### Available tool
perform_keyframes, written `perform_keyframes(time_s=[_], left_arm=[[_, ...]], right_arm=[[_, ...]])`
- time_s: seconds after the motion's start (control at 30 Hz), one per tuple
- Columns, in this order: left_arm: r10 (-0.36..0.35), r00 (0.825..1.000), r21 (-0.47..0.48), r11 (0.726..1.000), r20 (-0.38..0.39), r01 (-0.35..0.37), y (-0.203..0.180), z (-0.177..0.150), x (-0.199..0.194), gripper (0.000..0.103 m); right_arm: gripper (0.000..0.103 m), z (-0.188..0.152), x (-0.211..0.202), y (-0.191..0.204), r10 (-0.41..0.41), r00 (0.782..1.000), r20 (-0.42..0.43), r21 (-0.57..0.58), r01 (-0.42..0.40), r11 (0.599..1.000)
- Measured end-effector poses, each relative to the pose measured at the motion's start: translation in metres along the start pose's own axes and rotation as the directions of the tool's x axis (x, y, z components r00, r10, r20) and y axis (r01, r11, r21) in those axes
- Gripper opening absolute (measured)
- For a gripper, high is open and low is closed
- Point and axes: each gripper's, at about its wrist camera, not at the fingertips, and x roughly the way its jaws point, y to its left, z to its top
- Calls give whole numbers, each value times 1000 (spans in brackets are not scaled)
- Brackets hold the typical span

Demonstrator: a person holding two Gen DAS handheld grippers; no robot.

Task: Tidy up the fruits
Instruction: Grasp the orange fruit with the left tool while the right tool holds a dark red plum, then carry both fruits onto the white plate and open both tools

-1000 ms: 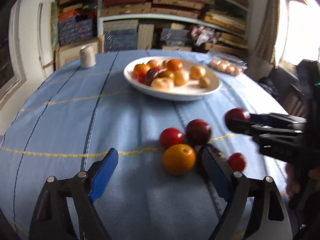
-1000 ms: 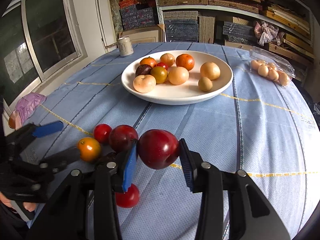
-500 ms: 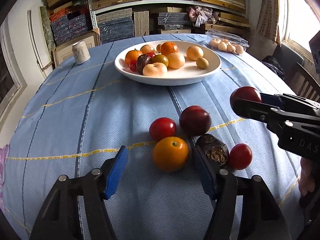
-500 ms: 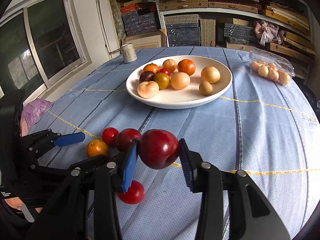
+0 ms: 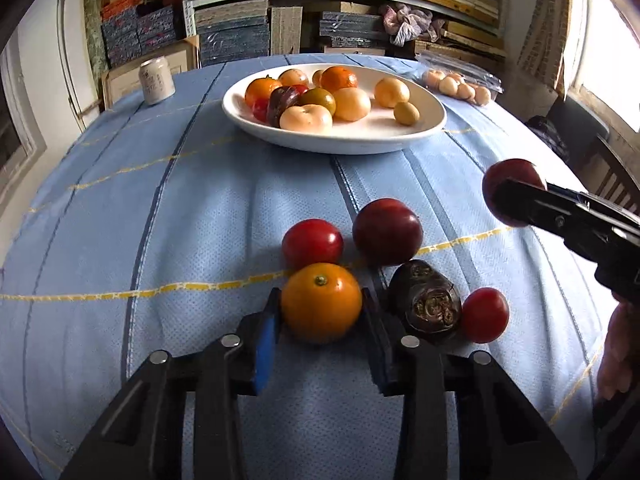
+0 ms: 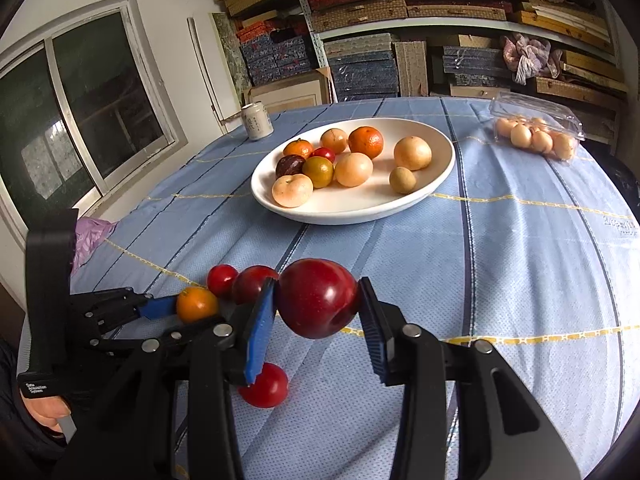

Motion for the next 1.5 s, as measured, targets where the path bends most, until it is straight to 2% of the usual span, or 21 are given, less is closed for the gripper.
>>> perform_keyframes(time_s=[0.5, 0.7, 0.83, 1.0, 1.13, 1.33, 1.5], left_arm=[[-31, 997, -67, 997, 71, 35, 16, -8, -39, 38], [-43, 993, -61, 997, 114, 50, 17, 4, -56, 38], [-65, 990, -48, 996, 124, 72, 12, 23, -56, 38], [-101, 986, -30, 994, 133, 106, 0, 56, -43, 38], [-126, 984, -33, 991, 125, 131, -9, 88, -20, 38], [-139, 985, -23, 990, 98, 142, -25, 123, 22, 38], [-122, 990, -29, 992, 67, 125, -28, 139, 55, 39]], right_arm=[[40, 1, -8, 1, 11, 1000, 15, 0, -11, 1000], [40, 9, -21, 0, 1, 1000, 24, -9, -1, 1000], [40, 22, -29, -6, -18, 999, 31, -15, 18, 1000], [40, 55, -30, -27, -19, 999, 27, 1, 19, 1000], [40, 88, -13, -54, -23, 1000, 2, 42, 23, 999], [40, 125, 41, -72, -59, 996, -65, 31, 61, 998], [40, 136, 83, -82, -91, 990, -108, 26, 94, 995]])
